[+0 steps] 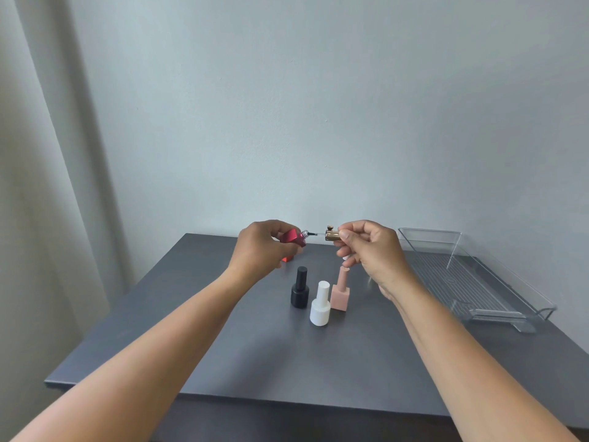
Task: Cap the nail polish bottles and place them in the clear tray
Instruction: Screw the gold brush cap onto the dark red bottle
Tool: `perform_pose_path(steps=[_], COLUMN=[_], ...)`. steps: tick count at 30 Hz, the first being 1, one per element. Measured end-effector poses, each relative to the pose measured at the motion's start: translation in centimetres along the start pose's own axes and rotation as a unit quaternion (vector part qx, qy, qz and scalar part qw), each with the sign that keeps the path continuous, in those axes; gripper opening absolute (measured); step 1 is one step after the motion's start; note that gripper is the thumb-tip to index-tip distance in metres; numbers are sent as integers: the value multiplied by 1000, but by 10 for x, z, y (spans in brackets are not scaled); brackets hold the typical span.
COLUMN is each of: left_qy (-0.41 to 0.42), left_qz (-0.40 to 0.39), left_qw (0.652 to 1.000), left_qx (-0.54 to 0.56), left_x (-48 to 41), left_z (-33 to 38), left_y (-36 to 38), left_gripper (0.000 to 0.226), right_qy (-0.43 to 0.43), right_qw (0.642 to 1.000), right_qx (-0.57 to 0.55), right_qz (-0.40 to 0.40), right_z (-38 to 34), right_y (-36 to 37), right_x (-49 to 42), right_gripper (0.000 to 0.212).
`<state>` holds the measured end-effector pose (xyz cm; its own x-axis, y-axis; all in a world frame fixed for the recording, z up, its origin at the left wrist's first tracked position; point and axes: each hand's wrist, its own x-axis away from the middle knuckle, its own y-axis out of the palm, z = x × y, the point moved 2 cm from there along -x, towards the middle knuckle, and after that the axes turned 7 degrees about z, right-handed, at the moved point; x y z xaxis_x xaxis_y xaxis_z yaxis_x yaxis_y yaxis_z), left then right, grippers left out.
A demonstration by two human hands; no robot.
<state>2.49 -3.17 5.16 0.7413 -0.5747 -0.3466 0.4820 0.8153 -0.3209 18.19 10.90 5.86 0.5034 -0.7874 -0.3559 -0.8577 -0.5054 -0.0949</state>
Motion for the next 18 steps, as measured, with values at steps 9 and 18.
perform_pose_path(steps=[9,18], left_qy=[15,44], left_qz=[0,-16], left_qw=[999,998], left_qx=[-30,-46], left_x=[3,9], left_z=[4,8], left_y=[1,7], left_gripper=[26,37], right_qy=[-28,-60], right_qw=[999,997], right_qx=[26,52], right_qz=[4,-3], right_z=[-7,-11], right_y=[1,4], right_x=[3,7], right_gripper=[12,22])
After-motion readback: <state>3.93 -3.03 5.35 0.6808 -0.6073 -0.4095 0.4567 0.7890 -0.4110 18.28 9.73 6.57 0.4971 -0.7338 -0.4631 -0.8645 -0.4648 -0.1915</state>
